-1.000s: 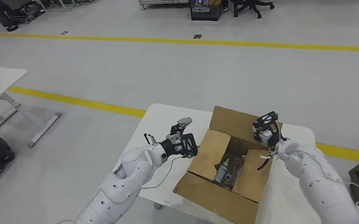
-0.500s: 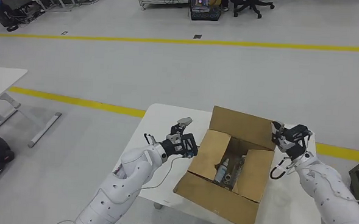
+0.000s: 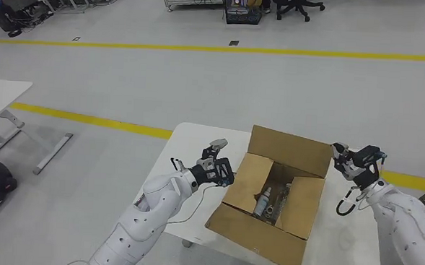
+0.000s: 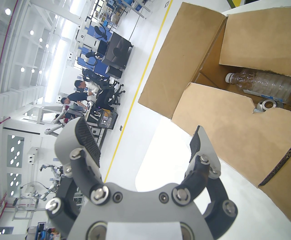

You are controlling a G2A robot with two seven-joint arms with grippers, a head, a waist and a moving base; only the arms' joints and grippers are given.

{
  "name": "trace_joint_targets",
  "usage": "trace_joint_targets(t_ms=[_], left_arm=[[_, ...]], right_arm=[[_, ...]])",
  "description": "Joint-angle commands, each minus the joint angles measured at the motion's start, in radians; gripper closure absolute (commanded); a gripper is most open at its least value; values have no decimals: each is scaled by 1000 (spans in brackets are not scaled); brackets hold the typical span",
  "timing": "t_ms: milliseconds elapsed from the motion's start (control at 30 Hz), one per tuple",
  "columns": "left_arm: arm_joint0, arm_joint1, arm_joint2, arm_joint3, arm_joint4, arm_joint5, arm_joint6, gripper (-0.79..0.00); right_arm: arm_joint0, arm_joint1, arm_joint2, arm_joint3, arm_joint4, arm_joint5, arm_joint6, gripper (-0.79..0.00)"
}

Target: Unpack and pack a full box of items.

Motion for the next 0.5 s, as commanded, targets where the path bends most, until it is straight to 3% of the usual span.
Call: trace_joint_targets(t_ms=[0,267,467], left_arm=[[0,0,0,0,0,0,0,-785],[0,0,0,0,0,0,0,-785],[0,0,0,0,0,0,0,-785]], right_arm=[[-25,30,41,-115,12,22,110,0],[-206,141,237,-622,28,188,536,0],[-206,141,237,-622,28,188,536,0]])
